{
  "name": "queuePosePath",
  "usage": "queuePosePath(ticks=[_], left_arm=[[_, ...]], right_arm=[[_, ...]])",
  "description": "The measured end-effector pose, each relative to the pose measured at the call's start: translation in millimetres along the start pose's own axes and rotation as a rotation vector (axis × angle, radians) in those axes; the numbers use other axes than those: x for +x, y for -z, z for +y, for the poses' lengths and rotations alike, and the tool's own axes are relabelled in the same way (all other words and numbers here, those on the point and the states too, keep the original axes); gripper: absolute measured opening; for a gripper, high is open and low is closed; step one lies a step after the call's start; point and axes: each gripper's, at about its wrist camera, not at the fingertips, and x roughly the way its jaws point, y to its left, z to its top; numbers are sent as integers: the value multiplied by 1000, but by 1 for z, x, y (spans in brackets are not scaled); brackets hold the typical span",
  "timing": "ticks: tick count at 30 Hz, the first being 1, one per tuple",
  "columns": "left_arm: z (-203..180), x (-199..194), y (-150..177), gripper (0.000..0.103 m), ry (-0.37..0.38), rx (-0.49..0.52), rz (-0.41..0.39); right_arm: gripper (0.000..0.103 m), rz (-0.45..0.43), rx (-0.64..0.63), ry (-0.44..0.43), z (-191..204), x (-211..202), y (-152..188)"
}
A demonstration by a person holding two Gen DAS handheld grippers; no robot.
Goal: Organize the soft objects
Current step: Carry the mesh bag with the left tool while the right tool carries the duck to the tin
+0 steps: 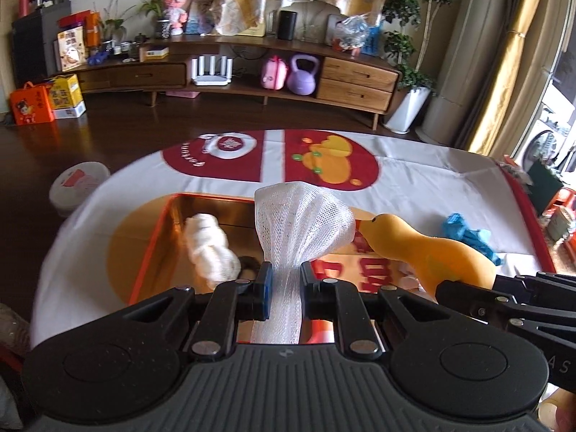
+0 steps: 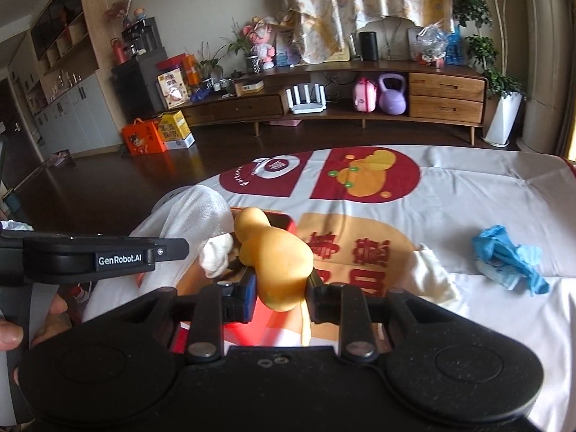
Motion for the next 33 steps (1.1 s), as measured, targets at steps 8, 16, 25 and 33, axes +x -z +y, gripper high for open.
queuePosePath(ticks=[8, 16, 25, 33], left_arm=[[45, 19, -6, 15, -62, -63, 57], [71, 50, -16, 15, -108, -83, 87], [76, 88, -27, 15, -112, -103, 106], [81, 117, -21, 15, -117, -98, 152]], right_arm=[[26, 33, -16, 18, 27, 39, -8], [26, 84, -37, 58, 41, 87, -10], [26, 130, -81, 92, 54, 131, -9], [27, 177, -145, 103, 65, 158, -8]])
